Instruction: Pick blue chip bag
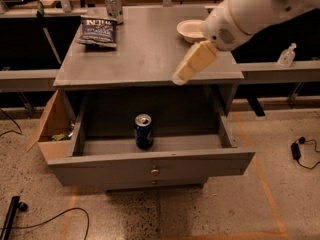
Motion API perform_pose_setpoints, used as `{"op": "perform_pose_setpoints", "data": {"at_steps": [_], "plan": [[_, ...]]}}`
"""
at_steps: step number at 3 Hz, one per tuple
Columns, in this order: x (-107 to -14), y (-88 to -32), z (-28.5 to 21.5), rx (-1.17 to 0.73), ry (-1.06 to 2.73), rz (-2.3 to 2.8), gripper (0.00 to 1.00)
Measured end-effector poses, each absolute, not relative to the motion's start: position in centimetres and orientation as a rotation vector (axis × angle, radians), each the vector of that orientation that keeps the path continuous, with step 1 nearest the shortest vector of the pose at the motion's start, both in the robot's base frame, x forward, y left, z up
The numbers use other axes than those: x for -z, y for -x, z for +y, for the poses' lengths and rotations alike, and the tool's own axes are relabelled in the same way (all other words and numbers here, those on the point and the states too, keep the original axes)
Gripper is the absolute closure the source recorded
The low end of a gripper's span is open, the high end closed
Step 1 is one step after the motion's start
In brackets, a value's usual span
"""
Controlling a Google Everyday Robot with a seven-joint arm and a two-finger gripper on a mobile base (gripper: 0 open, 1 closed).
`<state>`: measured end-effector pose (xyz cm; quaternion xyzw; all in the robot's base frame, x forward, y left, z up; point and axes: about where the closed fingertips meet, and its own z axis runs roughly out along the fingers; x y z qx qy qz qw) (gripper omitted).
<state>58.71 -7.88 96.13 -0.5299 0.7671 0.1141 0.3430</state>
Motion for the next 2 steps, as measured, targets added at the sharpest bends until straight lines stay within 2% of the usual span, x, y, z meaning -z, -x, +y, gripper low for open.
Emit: {"op": "perform_pose_setpoints", "data": {"at_steps": [2], "plan": [[-96.19, -60.04, -7.21, -0.300, 1.349, 1.971, 0.00]]}}
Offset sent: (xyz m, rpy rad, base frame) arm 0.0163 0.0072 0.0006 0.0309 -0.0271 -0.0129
